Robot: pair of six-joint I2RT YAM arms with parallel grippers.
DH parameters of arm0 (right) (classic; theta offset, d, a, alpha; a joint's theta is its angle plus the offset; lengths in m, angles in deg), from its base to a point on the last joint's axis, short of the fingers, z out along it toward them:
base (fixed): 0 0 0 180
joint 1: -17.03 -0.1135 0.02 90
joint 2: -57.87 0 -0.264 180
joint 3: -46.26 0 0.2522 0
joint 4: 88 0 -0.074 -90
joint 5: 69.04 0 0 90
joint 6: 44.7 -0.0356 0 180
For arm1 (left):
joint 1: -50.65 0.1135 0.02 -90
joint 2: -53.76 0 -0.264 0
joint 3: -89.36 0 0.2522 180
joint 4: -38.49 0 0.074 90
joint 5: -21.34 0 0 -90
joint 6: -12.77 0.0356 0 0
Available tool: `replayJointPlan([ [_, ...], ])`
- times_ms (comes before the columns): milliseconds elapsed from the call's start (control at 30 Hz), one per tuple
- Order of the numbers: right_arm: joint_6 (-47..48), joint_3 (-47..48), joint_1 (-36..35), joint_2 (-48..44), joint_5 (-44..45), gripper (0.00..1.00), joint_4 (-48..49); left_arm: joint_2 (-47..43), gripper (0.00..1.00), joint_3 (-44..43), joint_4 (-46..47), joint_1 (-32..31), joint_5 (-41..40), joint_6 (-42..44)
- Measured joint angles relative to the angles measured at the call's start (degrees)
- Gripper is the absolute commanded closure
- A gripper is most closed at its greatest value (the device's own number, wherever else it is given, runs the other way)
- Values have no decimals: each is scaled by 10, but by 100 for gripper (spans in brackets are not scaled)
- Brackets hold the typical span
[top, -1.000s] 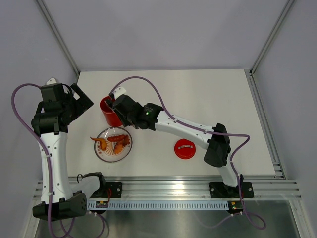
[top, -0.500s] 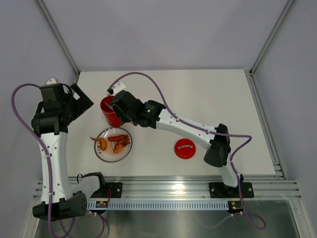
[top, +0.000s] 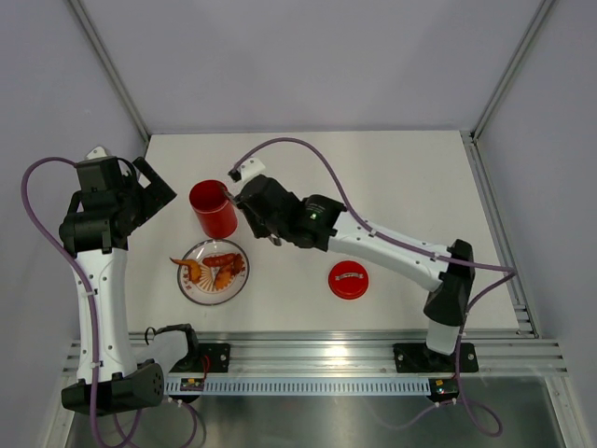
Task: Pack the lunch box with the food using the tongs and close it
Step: Place the fake food in the packing box, then pick up the fake food from the plate.
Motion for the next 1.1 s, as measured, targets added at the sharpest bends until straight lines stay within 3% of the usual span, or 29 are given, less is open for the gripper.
replayJointPlan([
  [233, -50, -143, -13, -135, 4, 80, 8, 0, 1, 0, 0, 0, 0, 0],
  [333, -75, -187, -25, -152, 3, 76, 3, 0, 1, 0, 0, 0, 0, 0],
  [567, -130, -240, -66, -132, -22, 67, -14, 0, 1, 0, 0, 0, 0, 0],
  [1100, -201, -223, -73, -59, -77, 57, -19, 0, 1, 0, 0, 1, 0, 0],
])
